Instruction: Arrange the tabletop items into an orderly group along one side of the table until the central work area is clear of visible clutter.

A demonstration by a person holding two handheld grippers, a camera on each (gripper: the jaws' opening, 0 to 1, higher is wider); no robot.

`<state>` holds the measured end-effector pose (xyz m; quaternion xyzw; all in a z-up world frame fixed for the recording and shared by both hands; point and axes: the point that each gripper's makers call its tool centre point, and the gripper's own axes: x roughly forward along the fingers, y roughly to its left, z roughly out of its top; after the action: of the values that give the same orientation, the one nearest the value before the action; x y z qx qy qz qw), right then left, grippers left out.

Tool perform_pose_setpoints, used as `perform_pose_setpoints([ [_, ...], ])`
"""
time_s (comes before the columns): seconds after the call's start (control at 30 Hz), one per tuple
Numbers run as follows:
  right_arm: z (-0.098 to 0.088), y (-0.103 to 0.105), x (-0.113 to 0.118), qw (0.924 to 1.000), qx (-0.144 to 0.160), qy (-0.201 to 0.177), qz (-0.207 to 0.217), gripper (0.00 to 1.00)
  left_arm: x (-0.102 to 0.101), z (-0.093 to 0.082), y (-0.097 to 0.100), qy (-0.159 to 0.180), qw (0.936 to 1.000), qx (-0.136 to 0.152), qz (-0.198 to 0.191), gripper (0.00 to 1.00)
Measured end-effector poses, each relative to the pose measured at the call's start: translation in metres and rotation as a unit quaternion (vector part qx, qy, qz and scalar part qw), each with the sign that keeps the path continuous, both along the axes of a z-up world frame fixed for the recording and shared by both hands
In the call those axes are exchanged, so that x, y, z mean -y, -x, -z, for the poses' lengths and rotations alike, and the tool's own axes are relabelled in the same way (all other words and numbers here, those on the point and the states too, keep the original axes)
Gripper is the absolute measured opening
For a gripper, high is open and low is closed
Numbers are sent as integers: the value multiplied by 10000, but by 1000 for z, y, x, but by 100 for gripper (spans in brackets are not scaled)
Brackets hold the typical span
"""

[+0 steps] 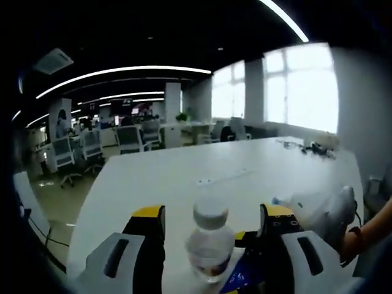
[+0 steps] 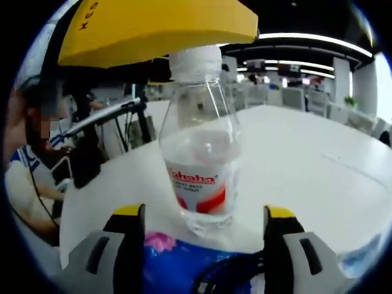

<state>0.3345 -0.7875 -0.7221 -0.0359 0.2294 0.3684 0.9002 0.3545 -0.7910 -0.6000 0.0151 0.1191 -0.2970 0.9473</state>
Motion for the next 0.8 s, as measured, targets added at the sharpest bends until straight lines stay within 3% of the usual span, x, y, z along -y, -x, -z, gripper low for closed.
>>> perform_pose_setpoints([
  [0.33, -8, 10, 22, 9999, 2, 46, 114, 83, -8, 7, -1, 247, 9992, -177, -241, 79],
  [0.6, -19, 24, 35, 10000, -12, -22, 5, 87, -10, 13, 0, 188, 9992, -93, -346, 88],
  [0.8, -23, 39, 40, 9995, 42, 136, -297, 95, -11, 23, 1, -117, 9993, -20, -350, 93],
])
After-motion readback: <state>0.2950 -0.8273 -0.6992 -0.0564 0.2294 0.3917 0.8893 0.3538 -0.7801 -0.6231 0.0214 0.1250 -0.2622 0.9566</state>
